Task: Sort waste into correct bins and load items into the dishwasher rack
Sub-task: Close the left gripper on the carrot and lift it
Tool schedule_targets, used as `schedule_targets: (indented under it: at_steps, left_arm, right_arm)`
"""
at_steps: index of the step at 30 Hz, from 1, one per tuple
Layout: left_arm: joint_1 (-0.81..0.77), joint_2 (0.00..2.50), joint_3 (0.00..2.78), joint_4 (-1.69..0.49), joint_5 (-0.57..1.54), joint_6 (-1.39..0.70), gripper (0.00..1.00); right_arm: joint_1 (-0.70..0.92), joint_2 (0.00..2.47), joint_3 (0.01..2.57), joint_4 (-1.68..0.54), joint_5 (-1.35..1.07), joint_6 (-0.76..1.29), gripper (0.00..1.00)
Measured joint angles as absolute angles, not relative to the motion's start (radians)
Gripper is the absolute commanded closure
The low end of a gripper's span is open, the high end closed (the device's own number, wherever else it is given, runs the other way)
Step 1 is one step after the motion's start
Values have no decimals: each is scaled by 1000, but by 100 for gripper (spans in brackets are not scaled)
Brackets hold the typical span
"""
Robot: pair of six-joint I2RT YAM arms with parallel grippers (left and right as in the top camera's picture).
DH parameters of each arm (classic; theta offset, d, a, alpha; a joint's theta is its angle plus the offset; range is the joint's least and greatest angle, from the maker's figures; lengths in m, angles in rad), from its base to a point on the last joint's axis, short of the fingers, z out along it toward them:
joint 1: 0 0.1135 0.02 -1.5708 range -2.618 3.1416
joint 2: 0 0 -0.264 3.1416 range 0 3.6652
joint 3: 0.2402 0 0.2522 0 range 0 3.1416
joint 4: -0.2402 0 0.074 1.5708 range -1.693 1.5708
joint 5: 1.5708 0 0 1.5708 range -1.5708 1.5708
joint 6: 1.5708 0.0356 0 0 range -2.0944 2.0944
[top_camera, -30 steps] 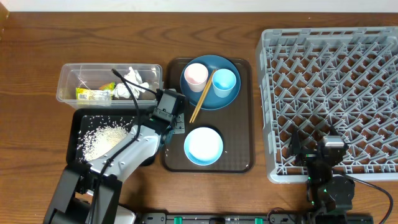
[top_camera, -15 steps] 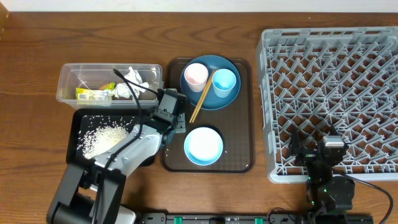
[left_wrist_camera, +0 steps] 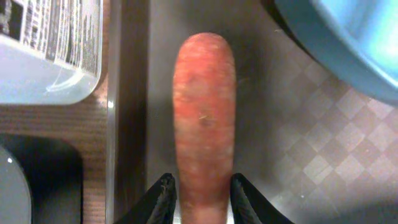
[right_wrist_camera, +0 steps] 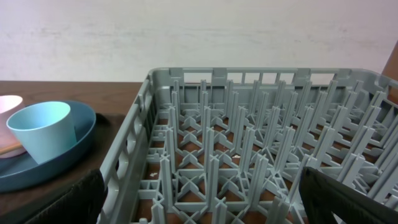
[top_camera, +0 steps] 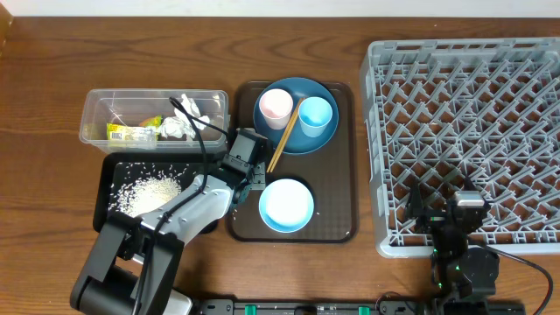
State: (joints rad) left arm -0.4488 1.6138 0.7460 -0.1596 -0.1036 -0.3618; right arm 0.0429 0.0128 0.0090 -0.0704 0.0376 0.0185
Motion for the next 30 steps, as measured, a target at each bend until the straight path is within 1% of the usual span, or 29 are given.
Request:
schedule_targets:
  at_steps: [5, 9, 13, 15, 16, 17, 24, 27, 30]
  left_arm:
    - [-449, 1614, 746, -160, -104, -362, 67]
    - [-449, 1614, 746, -176, -103, -372, 70]
    - [-449, 1614, 746, -178, -99, -395, 76]
    - [-449, 1614, 746, -176, -96, -403, 81]
    - [-449, 1614, 746, -176, -95, -406, 87]
    - [-449, 1614, 746, -176, -93, -410, 89]
    - [-449, 1604, 746, -176, -90, -416, 89]
    - [-449, 1567, 744, -178, -86, -419, 92]
    - [-449, 1493, 744, -182, -84, -419, 93]
  right_arm:
    - [43, 13, 9, -70, 38, 19, 1]
    - [43, 13, 9, -70, 38, 19, 1]
    - [43, 13, 9, -70, 38, 19, 1]
    - [43, 13, 9, -70, 38, 19, 1]
    - [43, 13, 9, -70, 38, 19, 1]
    - [43, 13, 9, -70, 38, 19, 1]
    - [43, 13, 9, -70, 38, 19, 1]
    - [43, 13, 9, -70, 38, 19, 1]
    - [43, 13, 9, -70, 38, 19, 1]
